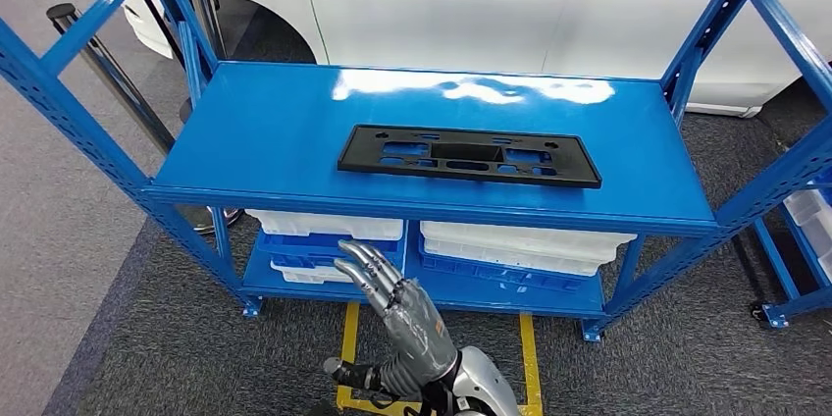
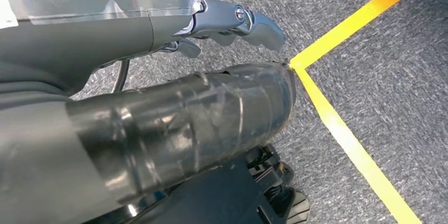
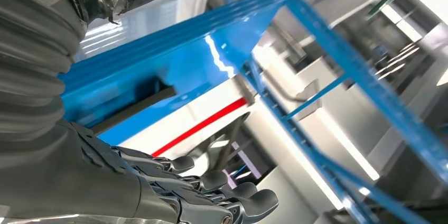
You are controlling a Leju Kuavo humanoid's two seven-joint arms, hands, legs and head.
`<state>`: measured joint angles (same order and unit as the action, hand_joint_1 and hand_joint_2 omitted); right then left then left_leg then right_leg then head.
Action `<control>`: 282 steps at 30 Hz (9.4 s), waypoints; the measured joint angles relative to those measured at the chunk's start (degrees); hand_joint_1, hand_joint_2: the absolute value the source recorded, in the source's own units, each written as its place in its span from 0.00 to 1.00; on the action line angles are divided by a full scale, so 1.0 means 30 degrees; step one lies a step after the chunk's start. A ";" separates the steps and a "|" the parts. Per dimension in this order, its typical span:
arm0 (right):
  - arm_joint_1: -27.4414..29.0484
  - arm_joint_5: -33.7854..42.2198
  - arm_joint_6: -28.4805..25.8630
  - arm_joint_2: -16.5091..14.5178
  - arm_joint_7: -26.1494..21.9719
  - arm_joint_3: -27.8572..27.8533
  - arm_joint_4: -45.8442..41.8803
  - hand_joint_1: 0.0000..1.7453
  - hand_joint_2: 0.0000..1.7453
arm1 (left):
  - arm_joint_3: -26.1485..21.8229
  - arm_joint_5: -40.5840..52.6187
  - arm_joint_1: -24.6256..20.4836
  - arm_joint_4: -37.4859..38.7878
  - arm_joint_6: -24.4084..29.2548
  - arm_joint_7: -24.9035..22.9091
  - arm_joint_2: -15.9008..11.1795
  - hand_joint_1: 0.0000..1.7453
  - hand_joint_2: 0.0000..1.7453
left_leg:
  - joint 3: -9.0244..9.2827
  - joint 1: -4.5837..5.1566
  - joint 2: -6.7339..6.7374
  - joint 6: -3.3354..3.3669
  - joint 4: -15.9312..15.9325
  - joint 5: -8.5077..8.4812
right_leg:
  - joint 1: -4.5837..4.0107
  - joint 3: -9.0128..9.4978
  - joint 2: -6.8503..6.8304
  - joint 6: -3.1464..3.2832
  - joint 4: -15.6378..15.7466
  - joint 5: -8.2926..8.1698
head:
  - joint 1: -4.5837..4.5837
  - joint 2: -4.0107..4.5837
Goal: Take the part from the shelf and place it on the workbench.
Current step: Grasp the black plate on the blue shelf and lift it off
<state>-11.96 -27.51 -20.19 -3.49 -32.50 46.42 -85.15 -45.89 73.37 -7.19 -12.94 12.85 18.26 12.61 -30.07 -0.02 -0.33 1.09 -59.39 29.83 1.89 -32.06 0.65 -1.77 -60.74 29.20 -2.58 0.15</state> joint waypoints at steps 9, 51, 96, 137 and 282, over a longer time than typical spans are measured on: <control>-0.0043 0.0931 0.0542 0.0184 0.0590 0.0378 0.0115 0.00 0.50 | 0.0000 -0.0649 -0.0056 0.0000 -0.0857 0.1232 -0.0033 0.00 0.00 | 0.0139 -0.0122 0.0097 0.0497 0.0621 -0.0467 | 0.0029 -0.0370 -0.0082 -0.0283 -0.0531 0.0322 | -0.0020 0.0000; 0.0955 -0.1528 -0.1770 0.1077 0.2180 -0.1943 -0.0468 0.00 1.00 | -0.0477 -0.0996 0.0460 0.0129 -0.2120 0.1942 -0.0255 0.00 0.00 | -0.0647 0.0302 0.0061 0.0483 0.0241 -0.0646 | -0.0845 -0.0739 -0.0217 0.0986 0.0348 -0.0828 | 0.0009 0.0000; 0.4412 -0.3593 -0.4285 0.1760 0.2586 -0.5538 -0.2450 0.00 1.00 | -0.0543 -0.1078 0.1078 0.0290 -0.2100 0.2331 -0.0476 0.00 0.00 | -0.1758 -0.0114 0.0102 -0.0189 -0.0075 -0.1272 | -0.0633 0.0695 -0.0124 0.0909 0.0666 0.0125 | 0.0135 0.0000; 0.5332 -0.5227 -0.0897 0.3589 0.4062 -0.6964 -0.2821 0.00 1.00 | -0.0747 -0.0873 0.0948 0.0291 -0.0162 0.1721 -0.0579 0.00 0.00 | -0.0045 -0.0109 0.0182 0.0617 0.0863 -0.0846 | -0.0233 -0.2800 -0.0193 -0.0101 -0.4152 0.0917 | 0.0076 0.0000; -1.2419 -0.0624 0.9108 0.8018 0.7293 0.2192 0.1155 0.00 1.00 | 0.0601 0.0455 0.0148 0.0291 -0.0603 0.0135 -0.0310 0.00 0.00 | -0.1643 -0.0034 -0.0030 0.0156 0.0067 -0.1517 | -0.0499 -0.0787 -0.0181 0.0405 0.0475 -0.1019 | 0.0104 0.0000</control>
<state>-49.22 -29.39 7.14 20.56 -10.62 53.00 -81.69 -44.09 74.74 -6.75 -12.07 11.04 18.67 11.68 -35.00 -0.12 -0.42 1.56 -59.19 25.28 0.39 -34.42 0.11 -0.55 -59.32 26.14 -2.27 0.15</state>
